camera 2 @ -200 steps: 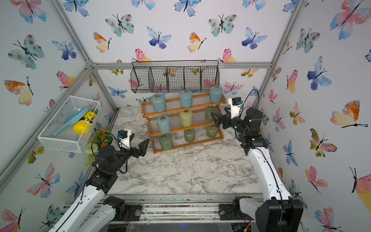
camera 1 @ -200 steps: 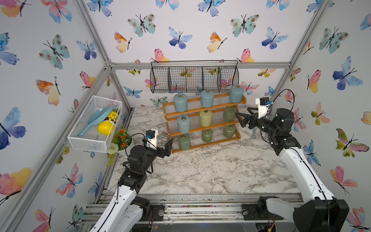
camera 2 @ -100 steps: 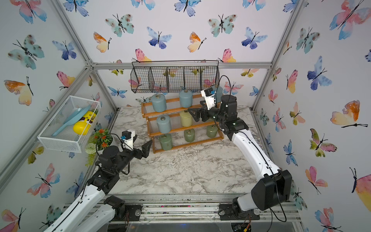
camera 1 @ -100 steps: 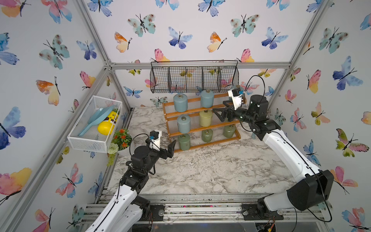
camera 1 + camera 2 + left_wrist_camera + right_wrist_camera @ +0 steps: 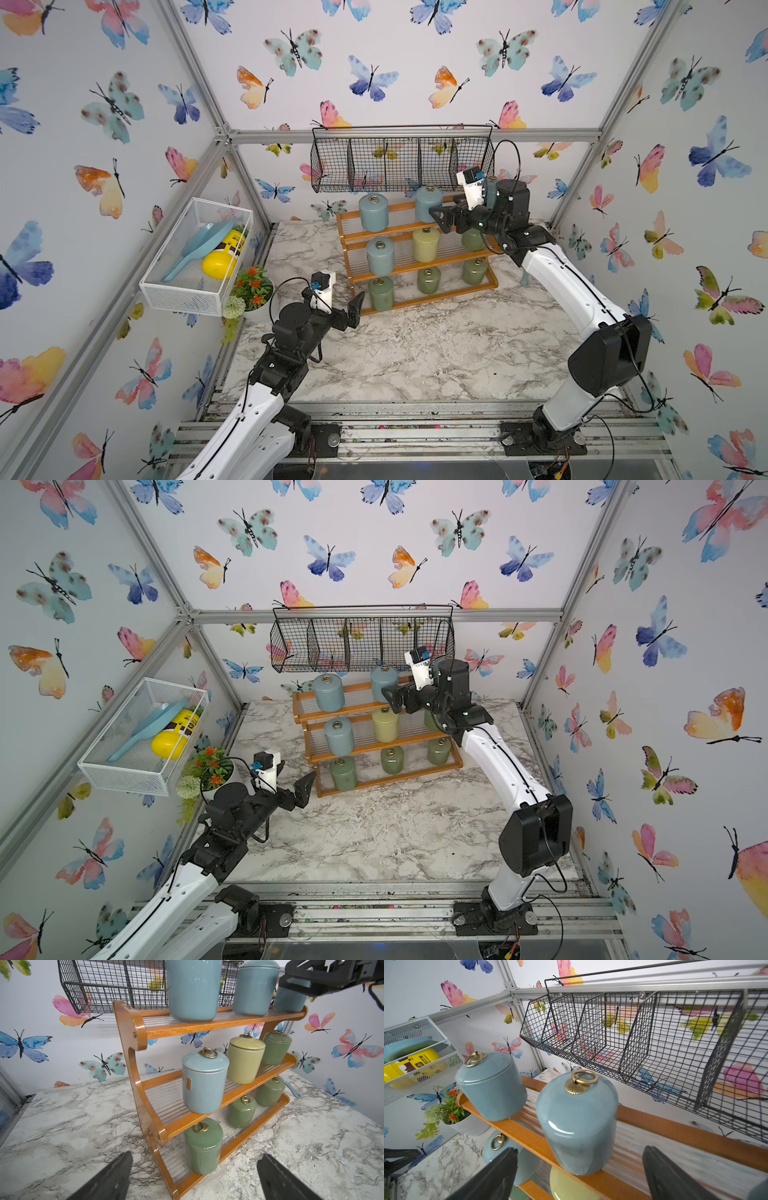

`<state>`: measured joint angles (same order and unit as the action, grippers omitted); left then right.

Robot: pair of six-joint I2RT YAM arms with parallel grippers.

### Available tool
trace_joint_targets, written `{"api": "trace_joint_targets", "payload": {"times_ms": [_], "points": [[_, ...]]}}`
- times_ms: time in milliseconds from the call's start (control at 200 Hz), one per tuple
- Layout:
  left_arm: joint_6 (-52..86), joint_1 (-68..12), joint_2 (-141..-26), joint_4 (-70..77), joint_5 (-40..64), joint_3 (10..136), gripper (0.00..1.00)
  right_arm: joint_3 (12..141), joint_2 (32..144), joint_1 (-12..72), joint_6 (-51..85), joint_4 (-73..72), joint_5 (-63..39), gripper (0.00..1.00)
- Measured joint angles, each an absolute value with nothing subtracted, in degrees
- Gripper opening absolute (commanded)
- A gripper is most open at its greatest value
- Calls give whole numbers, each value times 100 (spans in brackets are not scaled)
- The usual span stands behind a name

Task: Remove the tea canisters from the shelf
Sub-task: Pick up the tea canister from the shelf.

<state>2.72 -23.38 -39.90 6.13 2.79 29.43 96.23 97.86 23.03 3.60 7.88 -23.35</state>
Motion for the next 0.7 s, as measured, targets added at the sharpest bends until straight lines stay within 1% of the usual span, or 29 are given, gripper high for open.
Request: {"api": "trace_joint_targets", "payload": {"times_ms": [696], "points": [[279, -2351, -4018, 613, 283, 2912, 98, 10763, 10761, 2530, 333, 1050, -2320, 100]]}}
